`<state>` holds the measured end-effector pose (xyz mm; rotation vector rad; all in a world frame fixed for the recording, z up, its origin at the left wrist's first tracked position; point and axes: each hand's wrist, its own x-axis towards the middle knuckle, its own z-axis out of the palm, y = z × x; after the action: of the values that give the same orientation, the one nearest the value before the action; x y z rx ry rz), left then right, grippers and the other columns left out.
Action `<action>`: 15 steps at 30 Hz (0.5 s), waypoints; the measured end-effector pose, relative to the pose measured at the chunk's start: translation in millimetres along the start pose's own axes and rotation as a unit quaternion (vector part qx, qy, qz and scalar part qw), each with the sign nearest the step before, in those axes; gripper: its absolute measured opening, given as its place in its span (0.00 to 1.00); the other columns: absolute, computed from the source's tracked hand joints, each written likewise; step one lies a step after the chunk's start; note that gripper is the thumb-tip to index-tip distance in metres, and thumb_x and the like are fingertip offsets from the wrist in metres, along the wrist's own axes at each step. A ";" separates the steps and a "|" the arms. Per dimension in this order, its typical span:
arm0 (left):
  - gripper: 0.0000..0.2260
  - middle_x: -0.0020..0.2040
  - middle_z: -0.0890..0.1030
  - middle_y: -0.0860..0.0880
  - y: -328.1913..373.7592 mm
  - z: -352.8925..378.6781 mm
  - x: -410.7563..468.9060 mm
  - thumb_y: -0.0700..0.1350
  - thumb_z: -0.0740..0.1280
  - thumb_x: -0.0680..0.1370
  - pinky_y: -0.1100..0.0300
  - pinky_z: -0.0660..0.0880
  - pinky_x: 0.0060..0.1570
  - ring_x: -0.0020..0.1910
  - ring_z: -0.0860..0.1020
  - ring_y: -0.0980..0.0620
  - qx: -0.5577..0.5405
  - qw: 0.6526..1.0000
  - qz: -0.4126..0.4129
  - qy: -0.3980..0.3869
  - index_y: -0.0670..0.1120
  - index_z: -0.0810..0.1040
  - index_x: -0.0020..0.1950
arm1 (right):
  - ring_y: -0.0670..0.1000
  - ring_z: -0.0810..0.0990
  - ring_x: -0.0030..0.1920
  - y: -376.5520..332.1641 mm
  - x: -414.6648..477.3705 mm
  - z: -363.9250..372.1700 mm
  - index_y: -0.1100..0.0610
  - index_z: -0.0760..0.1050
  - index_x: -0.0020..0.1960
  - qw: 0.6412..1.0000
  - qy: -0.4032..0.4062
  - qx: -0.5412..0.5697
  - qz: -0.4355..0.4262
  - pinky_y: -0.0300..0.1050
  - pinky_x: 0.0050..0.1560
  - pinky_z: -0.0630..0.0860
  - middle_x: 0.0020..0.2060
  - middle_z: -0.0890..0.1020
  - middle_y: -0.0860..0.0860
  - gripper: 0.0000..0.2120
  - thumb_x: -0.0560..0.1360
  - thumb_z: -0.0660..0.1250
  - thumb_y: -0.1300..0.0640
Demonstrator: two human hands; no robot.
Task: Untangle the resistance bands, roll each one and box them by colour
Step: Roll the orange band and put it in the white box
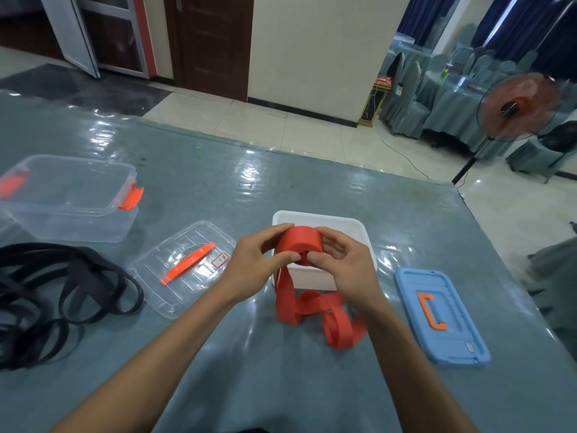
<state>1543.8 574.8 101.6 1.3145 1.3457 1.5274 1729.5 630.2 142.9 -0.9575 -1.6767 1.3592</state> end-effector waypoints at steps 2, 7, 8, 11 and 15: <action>0.23 0.59 0.85 0.50 -2.9 4.4 -1.5 0.35 0.77 0.73 0.56 0.77 0.64 0.60 0.83 0.52 -0.052 0.998 -0.025 0.017 0.44 0.79 0.67 | 0.54 0.84 0.59 4.0 -1.1 4.0 0.55 0.79 0.63 0.991 0.000 0.123 0.048 0.46 0.58 0.81 0.56 0.86 0.52 0.18 0.75 0.72 0.66; 0.21 0.56 0.86 0.46 -4.5 6.9 -5.0 0.34 0.75 0.74 0.51 0.78 0.63 0.58 0.84 0.47 -0.064 0.997 -0.047 0.011 0.43 0.79 0.66 | 0.55 0.84 0.59 9.3 -5.6 13.6 0.54 0.78 0.63 0.985 -0.006 0.161 0.054 0.45 0.55 0.81 0.57 0.85 0.54 0.16 0.77 0.70 0.64; 0.21 0.56 0.86 0.46 -3.8 6.6 -4.5 0.34 0.75 0.74 0.50 0.78 0.63 0.58 0.84 0.47 -0.059 0.997 -0.048 0.009 0.42 0.79 0.66 | 0.55 0.84 0.60 9.5 -5.3 12.9 0.54 0.78 0.63 0.991 -0.006 0.124 0.040 0.46 0.57 0.81 0.57 0.85 0.53 0.17 0.76 0.71 0.64; 0.20 0.56 0.86 0.47 -2.4 3.8 -2.1 0.35 0.75 0.75 0.50 0.78 0.63 0.58 0.84 0.49 -0.022 0.999 -0.036 -0.007 0.42 0.80 0.66 | 0.49 0.82 0.61 9.1 -6.4 7.0 0.53 0.79 0.64 1.000 0.001 -0.001 0.021 0.53 0.64 0.78 0.57 0.85 0.48 0.18 0.75 0.74 0.62; 0.16 0.54 0.86 0.50 0.3 -3.0 2.6 0.39 0.76 0.75 0.54 0.78 0.61 0.55 0.83 0.52 0.086 0.994 0.003 -0.066 0.46 0.82 0.62 | 0.40 0.79 0.61 5.3 -8.7 -0.6 0.45 0.74 0.71 0.990 -0.002 -0.143 0.012 0.45 0.62 0.79 0.64 0.79 0.41 0.28 0.73 0.75 0.57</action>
<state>1540.4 576.5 102.7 1.4993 1.4152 1.3261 1734.3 623.4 136.9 -1.1381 -1.9033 1.1546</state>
